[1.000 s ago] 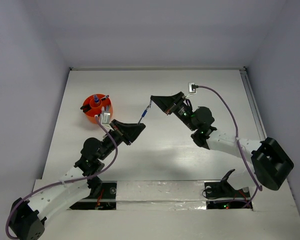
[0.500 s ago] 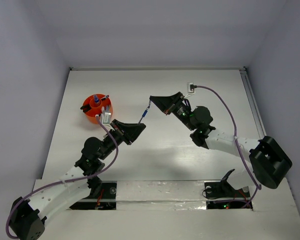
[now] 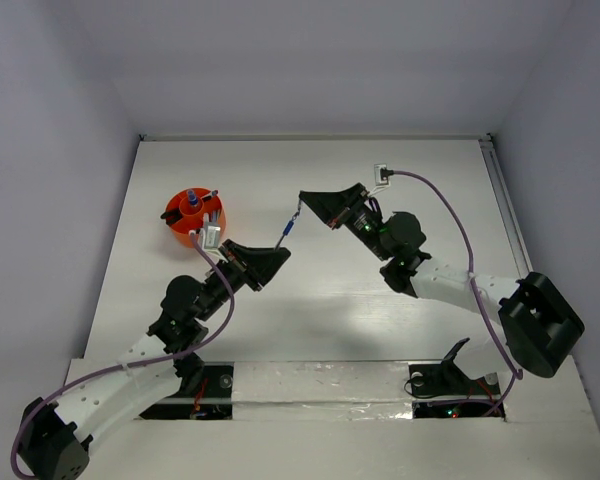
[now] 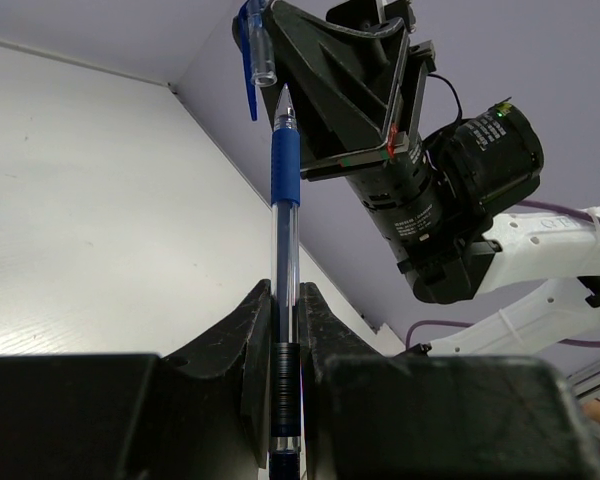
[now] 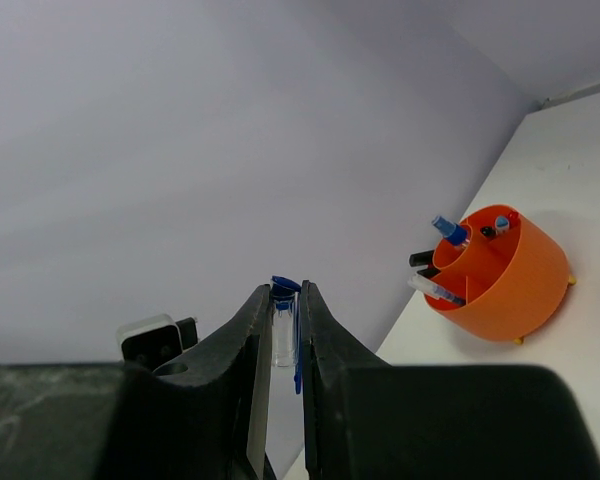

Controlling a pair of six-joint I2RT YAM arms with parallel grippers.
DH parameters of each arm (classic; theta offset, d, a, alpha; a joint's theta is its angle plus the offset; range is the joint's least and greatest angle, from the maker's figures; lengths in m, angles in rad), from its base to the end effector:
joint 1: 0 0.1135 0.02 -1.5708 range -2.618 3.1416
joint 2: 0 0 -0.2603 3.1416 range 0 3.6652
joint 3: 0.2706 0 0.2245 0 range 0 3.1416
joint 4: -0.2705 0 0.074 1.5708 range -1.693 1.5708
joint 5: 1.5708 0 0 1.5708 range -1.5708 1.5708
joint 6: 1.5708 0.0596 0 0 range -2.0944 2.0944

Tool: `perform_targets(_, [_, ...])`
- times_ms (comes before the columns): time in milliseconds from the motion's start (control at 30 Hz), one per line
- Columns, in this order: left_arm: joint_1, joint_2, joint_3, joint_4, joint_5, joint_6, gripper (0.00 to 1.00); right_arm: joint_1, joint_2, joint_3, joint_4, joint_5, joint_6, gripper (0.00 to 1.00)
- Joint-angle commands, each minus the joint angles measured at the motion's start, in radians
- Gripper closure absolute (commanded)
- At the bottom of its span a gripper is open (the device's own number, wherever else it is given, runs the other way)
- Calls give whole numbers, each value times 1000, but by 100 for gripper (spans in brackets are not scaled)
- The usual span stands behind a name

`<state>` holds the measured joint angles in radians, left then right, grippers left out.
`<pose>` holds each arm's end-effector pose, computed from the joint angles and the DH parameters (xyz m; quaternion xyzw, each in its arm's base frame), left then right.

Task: Sort the stationery into containers
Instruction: Close the pen cap on the pen.

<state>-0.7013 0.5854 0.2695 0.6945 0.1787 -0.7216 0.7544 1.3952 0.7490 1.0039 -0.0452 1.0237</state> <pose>0.1082 -0.1052 0.2962 0.0682 0.5599 -0.5761 0.5916 0.2229 0.2132 0.3342 0.0581 0.5672 0.6459 0.5076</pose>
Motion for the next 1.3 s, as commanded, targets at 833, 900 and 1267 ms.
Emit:
perform_targets(833, [-7, -13, 16, 30, -21, 22, 100, 39, -41, 33, 61, 22, -86, 100])
perform_targets(900, [-7, -12, 19, 28, -21, 22, 100, 39, -48, 36, 53, 28, -103, 100])
perform_targets(1267, [-7, -24, 22, 60, -45, 14, 100, 57, -51, 30, 52, 36, -120, 100])
